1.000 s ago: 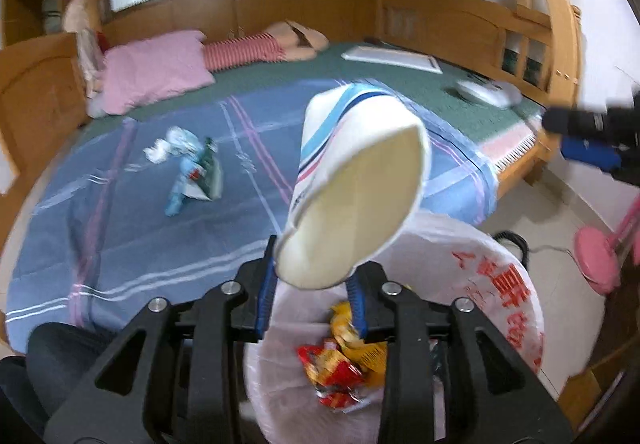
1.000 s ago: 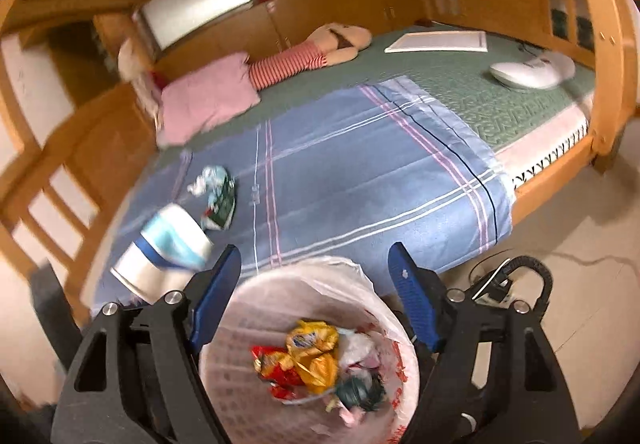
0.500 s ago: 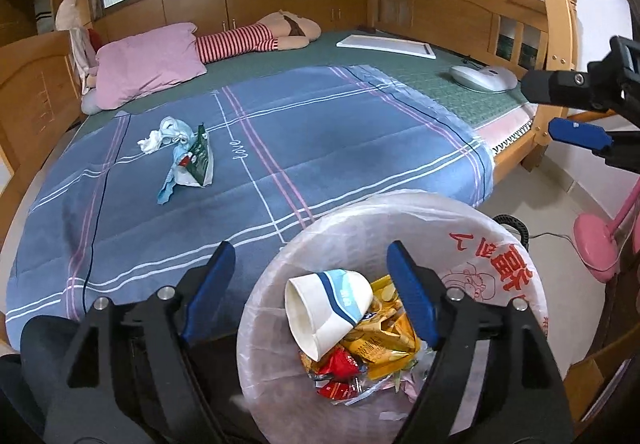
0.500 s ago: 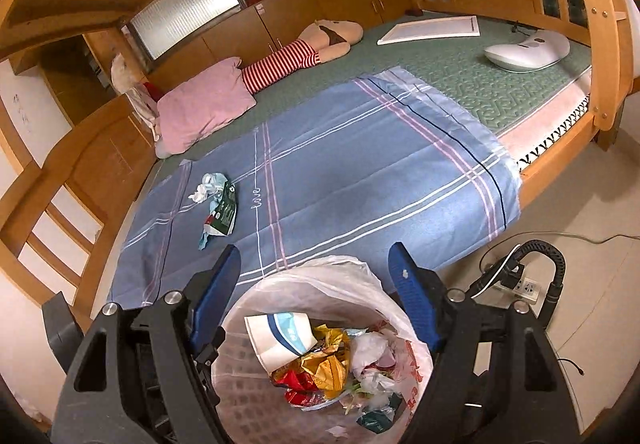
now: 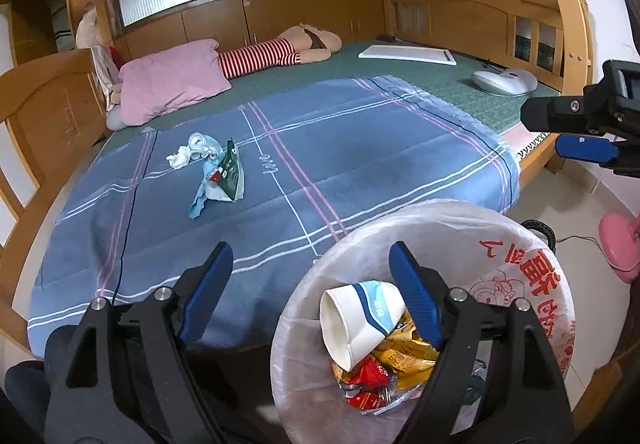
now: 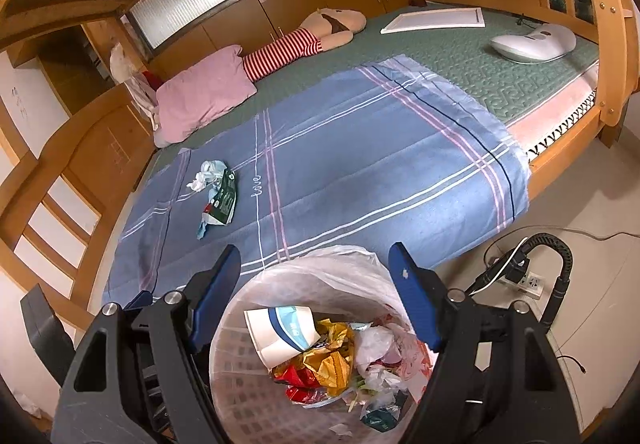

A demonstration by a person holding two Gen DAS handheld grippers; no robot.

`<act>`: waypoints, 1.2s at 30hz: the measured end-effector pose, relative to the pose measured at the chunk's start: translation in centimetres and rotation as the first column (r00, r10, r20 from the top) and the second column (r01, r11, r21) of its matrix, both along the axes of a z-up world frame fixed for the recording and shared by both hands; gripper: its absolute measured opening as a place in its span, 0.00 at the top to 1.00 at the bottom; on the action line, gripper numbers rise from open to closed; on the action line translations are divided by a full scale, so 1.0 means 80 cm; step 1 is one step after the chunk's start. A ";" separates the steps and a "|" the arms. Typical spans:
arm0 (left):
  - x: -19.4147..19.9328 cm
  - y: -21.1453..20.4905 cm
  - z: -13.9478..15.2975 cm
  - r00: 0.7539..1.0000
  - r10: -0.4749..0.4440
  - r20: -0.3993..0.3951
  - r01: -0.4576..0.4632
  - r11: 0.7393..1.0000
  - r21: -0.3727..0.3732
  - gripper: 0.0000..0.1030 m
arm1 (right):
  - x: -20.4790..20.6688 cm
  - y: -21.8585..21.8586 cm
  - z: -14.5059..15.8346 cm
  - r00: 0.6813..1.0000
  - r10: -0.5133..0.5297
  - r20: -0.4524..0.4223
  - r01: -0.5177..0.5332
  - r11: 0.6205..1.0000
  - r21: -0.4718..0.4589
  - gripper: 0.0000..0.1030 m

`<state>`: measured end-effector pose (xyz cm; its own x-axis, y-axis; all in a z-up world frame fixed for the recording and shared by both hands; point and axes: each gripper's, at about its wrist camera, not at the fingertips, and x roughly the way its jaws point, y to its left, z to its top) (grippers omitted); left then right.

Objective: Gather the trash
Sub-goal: 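Carry the paper cup and dark bag over the bin and open both grippers, then grasp the green snack bag with the right gripper while the left gripper grasps the blue cloth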

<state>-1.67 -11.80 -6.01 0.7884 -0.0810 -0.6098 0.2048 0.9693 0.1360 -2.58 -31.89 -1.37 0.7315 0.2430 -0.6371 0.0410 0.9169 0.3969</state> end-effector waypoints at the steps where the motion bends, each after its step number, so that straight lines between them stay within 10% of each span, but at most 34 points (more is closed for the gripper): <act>1: 0.001 0.001 -0.001 1.000 0.003 -0.003 -0.003 1.000 -0.001 0.22 | 0.001 0.001 -0.002 1.000 0.002 -0.003 -0.002 1.000 0.002 0.27; 7: 0.023 0.019 -0.012 0.998 0.055 -0.023 -0.055 0.998 0.020 0.23 | 0.010 0.004 -0.012 1.000 0.004 -0.015 -0.004 1.000 0.007 0.27; 11: 0.076 0.093 -0.019 0.973 0.217 -0.080 -0.222 0.973 -0.062 0.51 | 0.025 0.008 -0.019 0.999 0.007 -0.033 -0.007 1.000 0.010 0.27; 19: 0.218 0.252 -0.041 0.831 0.505 -0.231 -0.545 0.822 -0.164 0.54 | 0.121 0.064 -0.036 0.995 0.052 -0.087 -0.056 0.997 -0.045 0.27; 25: 0.229 0.318 -0.066 0.717 0.622 -0.316 -0.694 0.678 -0.241 0.42 | 0.255 0.171 -0.065 0.974 0.172 -0.145 -0.179 0.983 -0.037 0.27; 31: 0.223 0.321 -0.074 0.705 0.633 -0.319 -0.705 0.673 -0.224 0.42 | 0.390 0.278 -0.133 0.930 0.228 -0.288 -0.233 0.972 0.018 0.28; 36: 0.240 0.319 -0.068 0.725 0.598 -0.341 -0.684 0.683 -0.255 0.42 | 0.404 0.309 -0.171 0.886 0.285 -0.365 -0.306 0.952 0.001 0.89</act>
